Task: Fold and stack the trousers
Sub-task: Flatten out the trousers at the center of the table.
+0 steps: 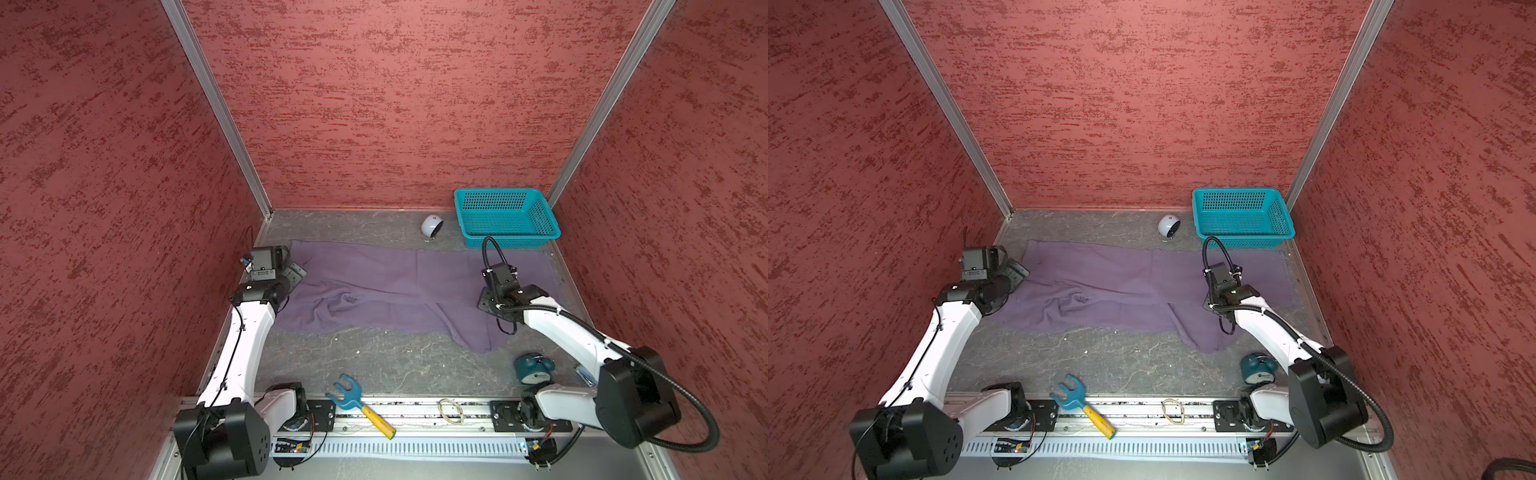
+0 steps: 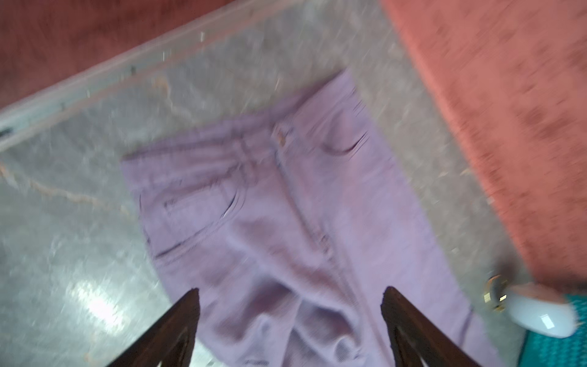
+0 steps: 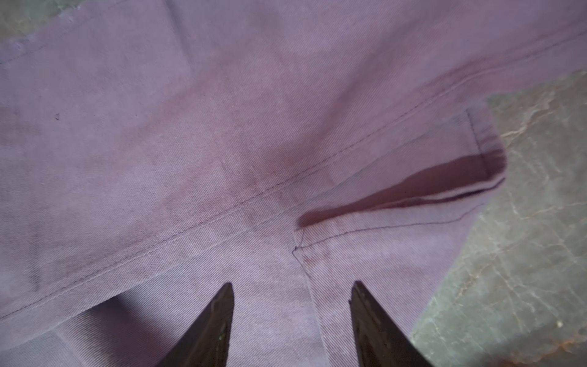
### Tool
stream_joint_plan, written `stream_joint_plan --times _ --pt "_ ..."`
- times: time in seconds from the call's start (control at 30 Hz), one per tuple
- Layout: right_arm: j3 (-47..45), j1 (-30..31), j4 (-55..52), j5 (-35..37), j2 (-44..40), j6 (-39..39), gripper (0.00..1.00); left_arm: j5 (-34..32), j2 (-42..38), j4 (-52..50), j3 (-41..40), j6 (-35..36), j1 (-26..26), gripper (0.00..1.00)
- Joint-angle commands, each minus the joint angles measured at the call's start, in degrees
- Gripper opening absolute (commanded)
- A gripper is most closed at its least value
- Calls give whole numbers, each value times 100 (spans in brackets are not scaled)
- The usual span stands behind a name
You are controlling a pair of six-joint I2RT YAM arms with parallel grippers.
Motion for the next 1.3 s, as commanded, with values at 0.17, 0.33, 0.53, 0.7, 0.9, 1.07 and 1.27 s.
stream_joint_plan --times 0.17,0.33,0.53,0.7,0.9,1.07,1.27 --pt "-391 -75 122 26 401 4 54 572 469 -280 -468 202 488 99" --pt "-752 -294 406 -202 483 -31 41 720 606 -157 -766 205 664 100" --pt "-748 -670 502 -245 507 -212 35 713 842 292 -1166 193 1008 96" --pt "-786 -1199 818 -730 636 -412 4 826 944 695 -1399 179 1282 74" --pt "-268 -1744 484 -573 581 -793 0 861 1105 1024 -1448 108 1484 25" --pt "576 -2271 53 -365 346 -1086 0 958 1263 1170 -1426 -13 1744 0" --pt "1785 -2749 -333 -367 371 -1219 0 1102 965 1198 -1406 -71 1957 7"
